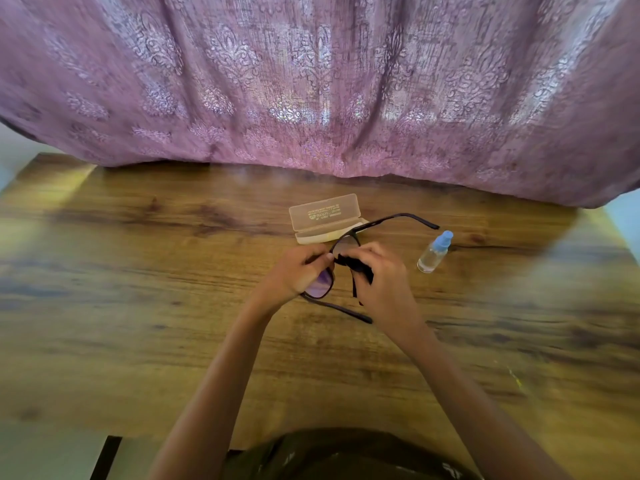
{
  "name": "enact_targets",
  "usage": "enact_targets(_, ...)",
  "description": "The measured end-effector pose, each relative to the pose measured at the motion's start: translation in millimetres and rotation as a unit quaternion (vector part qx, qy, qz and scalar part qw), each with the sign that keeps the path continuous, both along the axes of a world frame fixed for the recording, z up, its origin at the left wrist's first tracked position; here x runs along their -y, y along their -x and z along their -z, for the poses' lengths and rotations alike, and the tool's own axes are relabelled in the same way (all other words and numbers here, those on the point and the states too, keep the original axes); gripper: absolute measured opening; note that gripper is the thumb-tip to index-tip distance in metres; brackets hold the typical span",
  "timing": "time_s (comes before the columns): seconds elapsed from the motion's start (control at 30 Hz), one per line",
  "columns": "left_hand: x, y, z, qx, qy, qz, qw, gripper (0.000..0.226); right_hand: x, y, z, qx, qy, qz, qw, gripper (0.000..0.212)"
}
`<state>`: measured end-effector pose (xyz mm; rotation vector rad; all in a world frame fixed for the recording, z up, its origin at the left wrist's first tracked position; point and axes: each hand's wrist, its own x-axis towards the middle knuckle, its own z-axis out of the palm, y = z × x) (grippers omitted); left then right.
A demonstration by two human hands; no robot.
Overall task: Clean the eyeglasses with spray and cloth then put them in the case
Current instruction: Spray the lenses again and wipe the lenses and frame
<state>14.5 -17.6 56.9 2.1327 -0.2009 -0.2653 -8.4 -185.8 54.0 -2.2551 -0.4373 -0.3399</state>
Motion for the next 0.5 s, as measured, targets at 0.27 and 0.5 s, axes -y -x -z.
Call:
enact_targets(0.27, 3.5, 2.4, -7.6, 0.004, -0.035, 0.013, 0.999, 0.018, -4.4, -1.5, 1.2, 0.020, -0.002, 0.005, 1.000, 0.029)
enact_targets(0.5, 3.7, 4.1, -3.6, 0.024, -0.066, 0.017, 0.997, 0.026, 0.5, -8.8, 6.6, 0.035, 0.014, 0.063, 0.997, 0.028)
